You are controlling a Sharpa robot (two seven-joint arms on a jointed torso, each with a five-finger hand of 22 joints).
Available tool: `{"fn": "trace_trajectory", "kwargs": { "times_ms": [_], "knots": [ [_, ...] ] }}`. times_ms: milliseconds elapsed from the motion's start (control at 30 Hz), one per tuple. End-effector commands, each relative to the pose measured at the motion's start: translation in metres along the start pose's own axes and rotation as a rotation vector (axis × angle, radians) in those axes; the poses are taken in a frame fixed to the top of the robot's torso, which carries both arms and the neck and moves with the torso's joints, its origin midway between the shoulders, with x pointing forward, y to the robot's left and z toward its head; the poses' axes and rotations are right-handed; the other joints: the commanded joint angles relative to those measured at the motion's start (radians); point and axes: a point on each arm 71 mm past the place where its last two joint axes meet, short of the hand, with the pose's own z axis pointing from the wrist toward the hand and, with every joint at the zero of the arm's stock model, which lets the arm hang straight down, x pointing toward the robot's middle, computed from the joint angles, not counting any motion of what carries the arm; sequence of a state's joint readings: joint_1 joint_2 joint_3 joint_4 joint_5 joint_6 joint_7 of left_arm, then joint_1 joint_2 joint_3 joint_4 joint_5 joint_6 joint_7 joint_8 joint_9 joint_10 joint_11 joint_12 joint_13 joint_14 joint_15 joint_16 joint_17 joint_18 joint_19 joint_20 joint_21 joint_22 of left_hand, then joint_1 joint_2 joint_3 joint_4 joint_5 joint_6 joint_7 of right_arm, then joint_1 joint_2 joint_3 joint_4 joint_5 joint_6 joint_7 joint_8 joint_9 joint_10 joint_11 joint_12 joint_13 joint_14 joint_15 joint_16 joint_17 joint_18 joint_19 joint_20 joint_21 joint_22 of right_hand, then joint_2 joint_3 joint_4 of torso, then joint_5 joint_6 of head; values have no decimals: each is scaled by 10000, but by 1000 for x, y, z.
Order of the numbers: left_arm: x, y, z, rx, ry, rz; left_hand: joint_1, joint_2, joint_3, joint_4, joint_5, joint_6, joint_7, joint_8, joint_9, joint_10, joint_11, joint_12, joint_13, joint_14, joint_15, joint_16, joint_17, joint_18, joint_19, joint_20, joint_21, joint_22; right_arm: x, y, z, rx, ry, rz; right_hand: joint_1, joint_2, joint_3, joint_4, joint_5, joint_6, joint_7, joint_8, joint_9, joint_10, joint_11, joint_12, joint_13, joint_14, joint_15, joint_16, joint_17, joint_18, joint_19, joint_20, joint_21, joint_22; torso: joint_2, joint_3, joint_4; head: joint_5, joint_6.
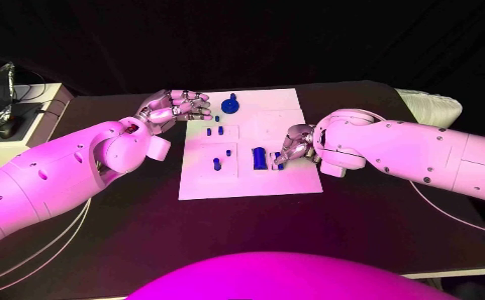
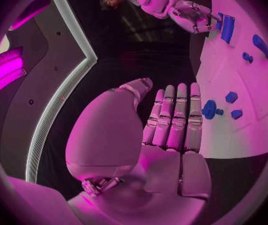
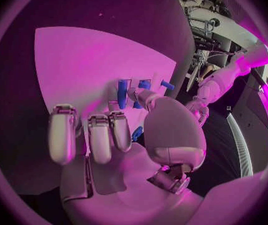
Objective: Assemble the parts on the task board
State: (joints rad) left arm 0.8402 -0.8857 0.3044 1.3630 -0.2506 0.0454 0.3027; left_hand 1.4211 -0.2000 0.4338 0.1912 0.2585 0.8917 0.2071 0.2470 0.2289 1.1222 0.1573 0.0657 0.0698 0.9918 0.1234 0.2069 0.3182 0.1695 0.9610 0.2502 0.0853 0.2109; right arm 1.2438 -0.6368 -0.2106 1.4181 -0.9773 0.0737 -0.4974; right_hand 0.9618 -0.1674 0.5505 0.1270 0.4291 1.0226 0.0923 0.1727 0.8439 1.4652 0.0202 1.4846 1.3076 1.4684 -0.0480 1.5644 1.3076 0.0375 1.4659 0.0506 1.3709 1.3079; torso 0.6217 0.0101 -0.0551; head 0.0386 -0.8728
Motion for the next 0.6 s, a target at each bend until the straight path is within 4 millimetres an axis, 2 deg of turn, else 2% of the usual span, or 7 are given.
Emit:
{"fn": "trace_trajectory", "kwargs": {
  "times_ms": [33,600],
  "knots": [
    [3,0,1,56,194,-118,-80,35,6,53,-37,-35,28,-69,-11,-39,23,-10,0,-17,52,-36,15,128,60,1,-54,-8,1,3,0,-150,-78,130,-118,10,-3,54,-68,102,-28,-17,-11,543,-67,81,1974,1024,-29,64,2632,-8,515,48,43,2136,-3,6,-8,14,2],
    [3,0,1,13,215,-106,-82,57,10,64,-33,-33,28,-69,-13,-42,23,-10,0,-18,52,-44,19,128,65,2,-59,-16,3,6,-1,-268,-88,326,120,23,68,-103,-78,188,-98,42,-7,574,-137,118,2003,1024,-90,64,2632,-13,527,0,74,2146,-10,-4,-12,53,2]
  ]
}}
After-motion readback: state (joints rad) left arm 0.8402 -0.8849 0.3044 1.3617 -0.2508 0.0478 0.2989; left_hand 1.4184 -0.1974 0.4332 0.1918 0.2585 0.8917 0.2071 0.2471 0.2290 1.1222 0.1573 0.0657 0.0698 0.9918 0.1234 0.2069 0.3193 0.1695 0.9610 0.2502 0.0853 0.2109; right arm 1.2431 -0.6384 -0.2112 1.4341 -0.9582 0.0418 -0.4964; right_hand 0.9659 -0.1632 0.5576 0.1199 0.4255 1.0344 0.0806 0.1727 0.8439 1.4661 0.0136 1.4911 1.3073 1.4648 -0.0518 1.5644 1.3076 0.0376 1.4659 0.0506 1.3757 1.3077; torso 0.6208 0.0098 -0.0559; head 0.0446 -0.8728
